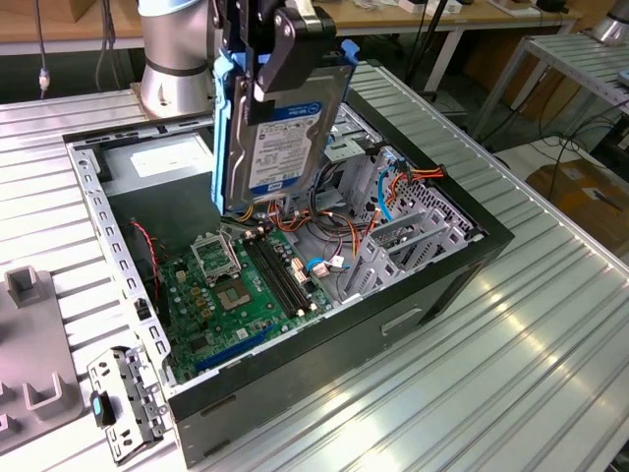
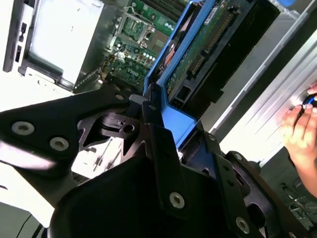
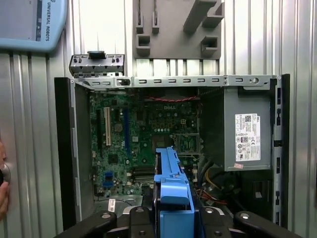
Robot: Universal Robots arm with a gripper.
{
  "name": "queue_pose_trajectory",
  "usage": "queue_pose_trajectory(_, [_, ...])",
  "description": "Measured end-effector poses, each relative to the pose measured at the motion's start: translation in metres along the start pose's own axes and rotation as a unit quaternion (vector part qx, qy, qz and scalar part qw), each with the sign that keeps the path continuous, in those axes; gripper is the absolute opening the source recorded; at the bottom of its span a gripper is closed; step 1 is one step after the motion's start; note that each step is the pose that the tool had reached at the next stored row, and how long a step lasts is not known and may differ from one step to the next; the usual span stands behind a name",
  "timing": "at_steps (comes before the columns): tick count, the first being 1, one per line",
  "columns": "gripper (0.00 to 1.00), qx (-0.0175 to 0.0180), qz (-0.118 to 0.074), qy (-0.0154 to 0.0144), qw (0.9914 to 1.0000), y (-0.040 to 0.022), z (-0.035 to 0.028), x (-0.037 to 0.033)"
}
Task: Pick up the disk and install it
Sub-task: 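Insert the disk into the insertion slot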
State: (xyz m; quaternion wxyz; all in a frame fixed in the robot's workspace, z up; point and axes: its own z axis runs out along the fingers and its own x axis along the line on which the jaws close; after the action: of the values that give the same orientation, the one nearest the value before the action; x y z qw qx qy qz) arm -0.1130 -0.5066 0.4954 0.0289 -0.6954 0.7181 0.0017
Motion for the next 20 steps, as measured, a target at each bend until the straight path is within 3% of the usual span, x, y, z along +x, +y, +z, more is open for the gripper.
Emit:
queue_pose_trajectory(1, [0.37, -0.0022, 0.0, 0.0002, 1.0, -0.0074, 0.0003, 0.0028])
queue_pose_trajectory(2, [0.37, -0.0029, 0.0, 0.0001, 1.0, -0.0107, 0.0005, 0.0034])
queue_pose_trajectory(3, [0.37, -0.0053, 0.0, 0.0002, 0.99999, -0.0197, 0.001, 0.005])
queue_pose_trajectory(6, [0.37, -0.009, 0.0, 0.0004, 0.99996, -0.0338, 0.0019, 0.0064])
queue_pose_trajectory(11, [0.37, -0.0113, -0.001, 0.0003, 0.99994, -0.0622, 0.0036, 0.0077])
queue_pose_trajectory(14, [0.37, -0.0113, -0.002, 0.0004, 0.99993, -0.064, 0.0042, 0.0164])
queue_pose_trajectory(16, [0.37, -0.0113, -0.002, 0.0004, 0.99993, -0.0655, 0.0052, 0.0287])
queue_pose_trajectory(17, [0.37, -0.0112, -0.002, 0.0003, 0.99993, -0.0699, 0.0062, 0.0344])
queue_pose_trajectory(20, [0.37, -0.0112, -0.002, 0.0004, 0.99993, -0.0821, 0.0076, 0.0392])
